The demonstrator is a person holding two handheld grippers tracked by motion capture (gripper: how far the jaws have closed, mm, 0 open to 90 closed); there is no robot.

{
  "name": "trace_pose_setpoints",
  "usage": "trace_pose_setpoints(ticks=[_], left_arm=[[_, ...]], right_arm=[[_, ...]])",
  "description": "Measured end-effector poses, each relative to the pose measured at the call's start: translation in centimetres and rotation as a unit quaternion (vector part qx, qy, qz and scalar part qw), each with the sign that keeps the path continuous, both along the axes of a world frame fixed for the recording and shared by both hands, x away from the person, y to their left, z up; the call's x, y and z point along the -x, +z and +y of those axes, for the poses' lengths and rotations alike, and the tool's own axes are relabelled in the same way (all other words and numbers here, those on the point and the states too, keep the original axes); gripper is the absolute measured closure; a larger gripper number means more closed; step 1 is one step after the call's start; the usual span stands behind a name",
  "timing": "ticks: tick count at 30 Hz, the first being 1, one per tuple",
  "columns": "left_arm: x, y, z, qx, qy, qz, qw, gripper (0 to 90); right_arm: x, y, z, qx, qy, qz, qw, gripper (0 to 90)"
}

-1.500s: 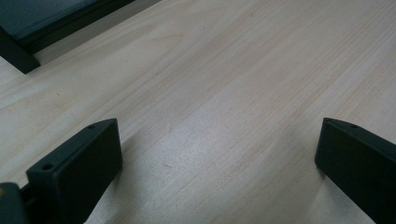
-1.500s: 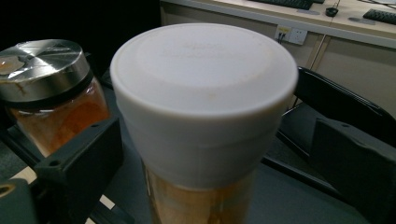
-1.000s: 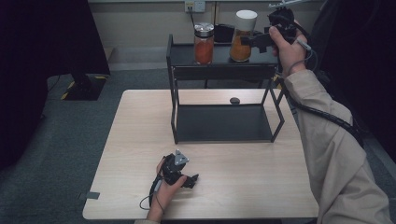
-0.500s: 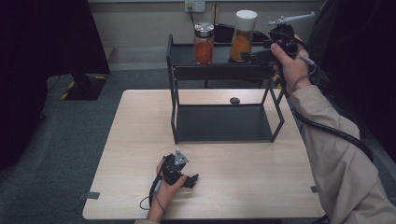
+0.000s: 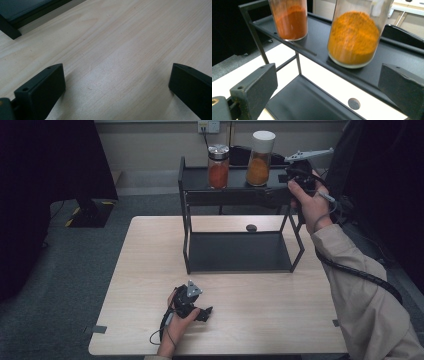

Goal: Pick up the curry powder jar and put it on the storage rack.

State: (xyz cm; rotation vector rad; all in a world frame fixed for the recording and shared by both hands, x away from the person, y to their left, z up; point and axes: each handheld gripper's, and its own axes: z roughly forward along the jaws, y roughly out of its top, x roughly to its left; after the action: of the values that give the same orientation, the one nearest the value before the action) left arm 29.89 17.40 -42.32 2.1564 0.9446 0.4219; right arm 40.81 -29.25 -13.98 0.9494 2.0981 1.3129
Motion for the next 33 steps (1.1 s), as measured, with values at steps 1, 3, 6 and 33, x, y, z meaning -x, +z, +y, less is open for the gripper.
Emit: trace_pose_setpoints(ticks=[1,3,6,33], left_arm=[[0.0,0.0,0.0,0.000,0.000,0.000,1.0000,0.0],[0.0,0.0,0.0,0.000,0.000,0.000,1.0000,0.0],[0.0,0.0,0.0,0.000,0.000,0.000,1.0000,0.0],[0.0,0.0,0.0,0.000,0.000,0.000,1.0000,0.0]], right_arm=[[0.0,-0.2,-0.1,-0.001,0.000,0.001,1.0000,1.4],[0.1,-0.6,-0.2,0.000,0.002,0.002,1.0000,1.5],[0.3,-1.2,-0.4,-0.002,0.003,0.001,1.0000,1.5],[0.9,-7.8,0.0,-0.014,0.033,0.026,0.9990,2.0]])
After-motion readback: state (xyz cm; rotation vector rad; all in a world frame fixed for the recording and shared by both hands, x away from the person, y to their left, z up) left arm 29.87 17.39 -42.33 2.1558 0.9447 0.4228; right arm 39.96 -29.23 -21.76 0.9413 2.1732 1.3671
